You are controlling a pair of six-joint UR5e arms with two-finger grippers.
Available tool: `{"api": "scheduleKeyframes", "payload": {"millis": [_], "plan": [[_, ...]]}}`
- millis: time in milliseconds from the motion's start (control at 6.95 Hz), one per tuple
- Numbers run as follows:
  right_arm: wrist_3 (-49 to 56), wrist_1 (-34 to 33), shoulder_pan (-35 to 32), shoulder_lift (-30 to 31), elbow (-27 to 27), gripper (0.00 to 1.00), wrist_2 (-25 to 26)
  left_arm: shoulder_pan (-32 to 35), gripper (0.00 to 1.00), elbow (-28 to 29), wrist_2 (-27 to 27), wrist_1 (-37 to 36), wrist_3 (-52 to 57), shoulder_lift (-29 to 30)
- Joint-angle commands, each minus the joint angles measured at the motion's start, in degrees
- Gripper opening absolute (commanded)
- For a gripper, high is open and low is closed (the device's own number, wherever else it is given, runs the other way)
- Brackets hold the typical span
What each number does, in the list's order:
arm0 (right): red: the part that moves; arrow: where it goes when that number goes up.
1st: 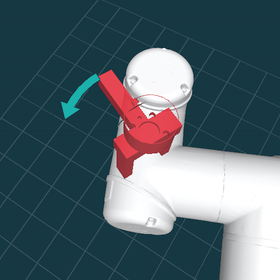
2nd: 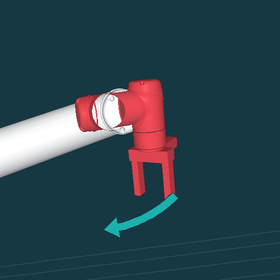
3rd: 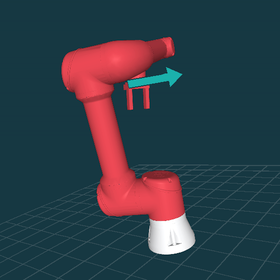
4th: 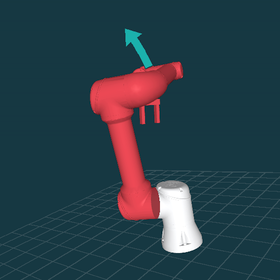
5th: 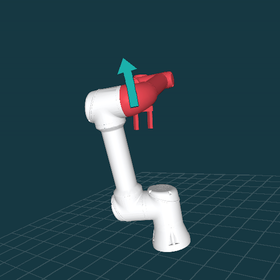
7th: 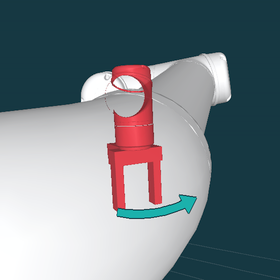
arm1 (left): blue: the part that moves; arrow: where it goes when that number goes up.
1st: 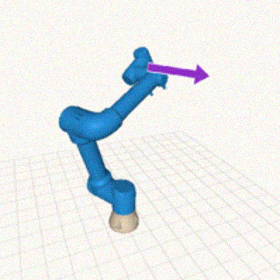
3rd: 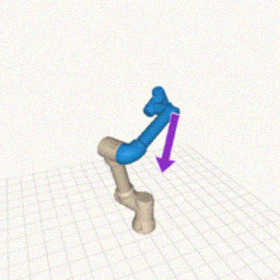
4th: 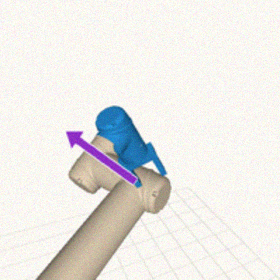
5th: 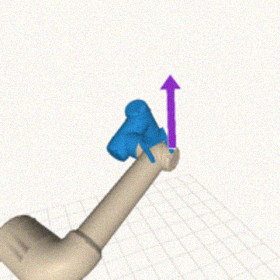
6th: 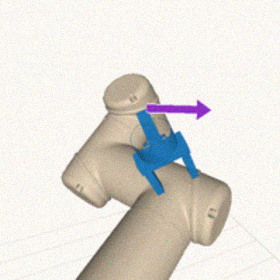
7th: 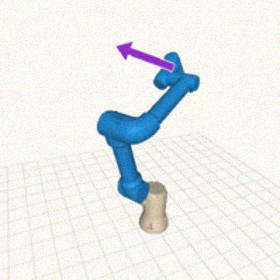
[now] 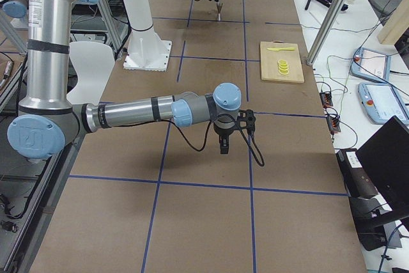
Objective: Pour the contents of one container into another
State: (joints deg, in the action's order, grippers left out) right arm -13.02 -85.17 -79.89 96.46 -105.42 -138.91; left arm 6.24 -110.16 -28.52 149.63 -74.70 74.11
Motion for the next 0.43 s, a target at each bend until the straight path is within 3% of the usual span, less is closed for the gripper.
{"api": "scheduleKeyframes", "payload": {"millis": [0, 288], "plan": [[0.01, 0.0, 0.26, 0.04, 0.39, 1.0, -0.57, -3.68, 1.0, 0.65, 1.8, -0.21, -1.42, -0.37], [0.1, 0.09, 0.26, -0.13, 1.26, 1.0, -0.49, -4.57, 1.0, 3.81, 2.59, -0.21, -1.5, -0.45]]}}
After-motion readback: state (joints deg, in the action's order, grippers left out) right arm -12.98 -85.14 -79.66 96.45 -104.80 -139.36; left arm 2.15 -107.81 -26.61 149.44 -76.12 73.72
